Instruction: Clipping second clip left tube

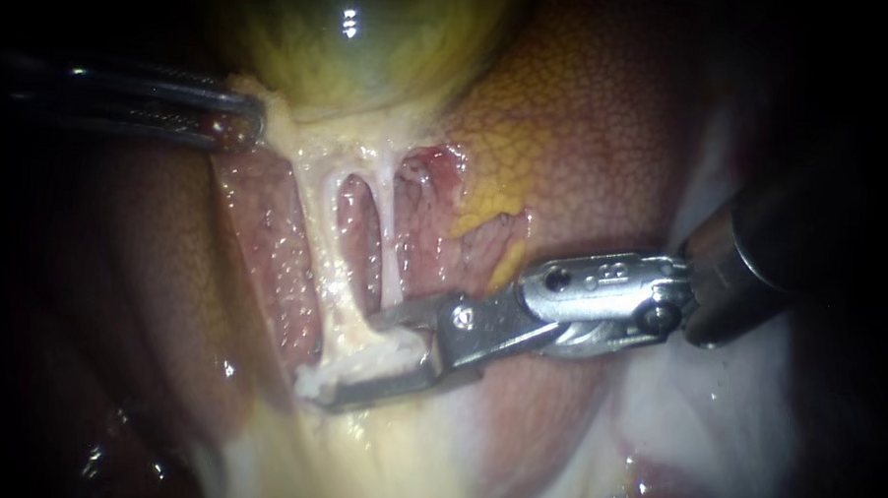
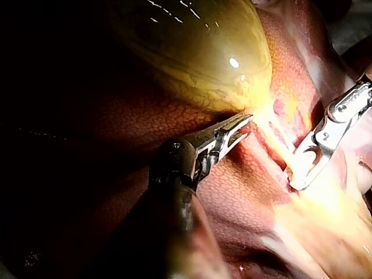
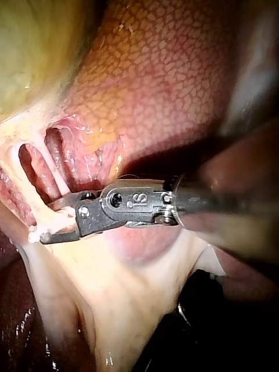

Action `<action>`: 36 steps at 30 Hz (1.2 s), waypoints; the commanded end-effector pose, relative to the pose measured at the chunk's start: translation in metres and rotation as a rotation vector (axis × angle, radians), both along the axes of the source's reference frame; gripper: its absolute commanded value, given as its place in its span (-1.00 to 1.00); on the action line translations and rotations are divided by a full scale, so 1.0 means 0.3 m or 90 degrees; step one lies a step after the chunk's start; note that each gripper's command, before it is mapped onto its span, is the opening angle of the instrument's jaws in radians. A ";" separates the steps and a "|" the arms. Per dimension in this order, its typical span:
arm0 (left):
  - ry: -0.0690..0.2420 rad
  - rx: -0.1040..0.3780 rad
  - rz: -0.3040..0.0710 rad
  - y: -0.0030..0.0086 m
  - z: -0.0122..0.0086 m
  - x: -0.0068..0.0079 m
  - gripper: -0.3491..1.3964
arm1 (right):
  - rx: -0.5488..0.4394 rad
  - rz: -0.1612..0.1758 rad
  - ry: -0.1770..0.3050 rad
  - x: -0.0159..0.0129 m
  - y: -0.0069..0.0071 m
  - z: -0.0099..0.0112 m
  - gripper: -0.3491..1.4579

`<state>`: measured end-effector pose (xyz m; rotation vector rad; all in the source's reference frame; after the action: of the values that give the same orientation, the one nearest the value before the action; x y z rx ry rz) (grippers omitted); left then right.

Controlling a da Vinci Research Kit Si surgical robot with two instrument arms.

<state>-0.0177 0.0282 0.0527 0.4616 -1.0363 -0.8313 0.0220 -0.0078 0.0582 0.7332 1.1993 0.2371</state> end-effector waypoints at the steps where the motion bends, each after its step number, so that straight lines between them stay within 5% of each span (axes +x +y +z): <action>1: 0.000 0.000 0.000 0.0000 -0.0001 0.0001 -1.00 | 0.000 0.000 0.000 -0.0002 0.0003 0.0000 -0.57; 12: 0.000 0.000 0.000 0.0001 -0.0002 0.0001 -1.00 | 0.042 0.025 0.032 -0.0008 0.0029 0.0014 -0.15; 20: 0.000 0.000 0.000 0.0000 -0.0002 0.0003 -1.00 | 0.065 0.046 0.047 -0.0024 0.0071 0.0046 -0.08; 25: 0.000 0.000 0.000 0.0001 -0.0002 0.0002 -1.00 | 0.096 0.065 0.084 -0.0029 0.0098 0.0057 -0.07; 36: 0.000 0.000 0.000 0.0001 -0.0002 0.0002 -1.00 | 0.187 0.052 0.157 0.0008 0.0117 0.0079 -0.08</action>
<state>-0.0176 0.0282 0.0526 0.4616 -1.0364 -0.8312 0.0225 -0.0043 0.0606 1.0047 1.4548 0.4034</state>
